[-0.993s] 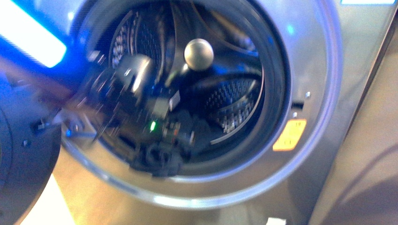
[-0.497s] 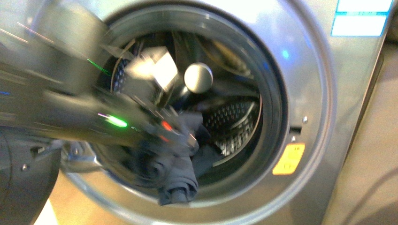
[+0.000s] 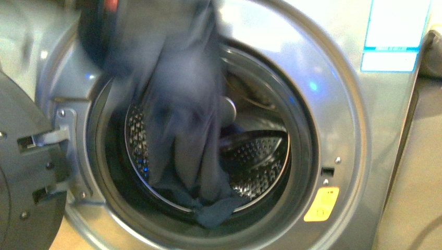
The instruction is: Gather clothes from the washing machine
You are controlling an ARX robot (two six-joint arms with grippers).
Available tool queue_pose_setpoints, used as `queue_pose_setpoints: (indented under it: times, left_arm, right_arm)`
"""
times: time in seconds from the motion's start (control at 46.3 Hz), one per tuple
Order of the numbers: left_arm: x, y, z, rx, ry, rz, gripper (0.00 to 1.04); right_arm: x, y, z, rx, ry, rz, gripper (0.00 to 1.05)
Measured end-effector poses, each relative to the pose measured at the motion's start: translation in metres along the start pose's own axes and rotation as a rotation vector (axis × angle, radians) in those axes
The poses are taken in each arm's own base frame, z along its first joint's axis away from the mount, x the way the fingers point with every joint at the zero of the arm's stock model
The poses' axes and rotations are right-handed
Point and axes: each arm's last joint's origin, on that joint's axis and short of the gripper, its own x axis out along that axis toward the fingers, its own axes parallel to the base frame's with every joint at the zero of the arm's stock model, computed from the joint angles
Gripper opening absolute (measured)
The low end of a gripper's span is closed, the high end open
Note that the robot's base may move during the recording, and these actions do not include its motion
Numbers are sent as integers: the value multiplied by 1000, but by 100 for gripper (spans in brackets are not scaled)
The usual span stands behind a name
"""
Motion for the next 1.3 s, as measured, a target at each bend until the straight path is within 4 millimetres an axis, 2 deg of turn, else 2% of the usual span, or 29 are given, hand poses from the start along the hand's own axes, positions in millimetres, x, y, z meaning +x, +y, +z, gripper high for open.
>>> queue_pose_setpoints:
  times: [0.151,0.259,0.561,0.993,1.166,1.295]
  left_arm:
    - [9,-21,38,15,-89,-47,11]
    - [16,-48,68,19,-156,-115,11]
    - [19,-94,111,29,-228,-240,11]
    - [22,-97,122,10,-232,-248,11]
    - [25,-97,145,18,-256,-234,11]
    - [30,-85,169,28,-301,-172,11]
  right_arm:
    - [0,0,0,0,0,0,97]
    - [0,0,0,0,0,0,97]
    - [0,0,0,0,0,0,97]
    - [0,0,0,0,0,0,97]
    - [0,0,0,0,0,0,97]
    - [0,0,0,0,0,0,97]
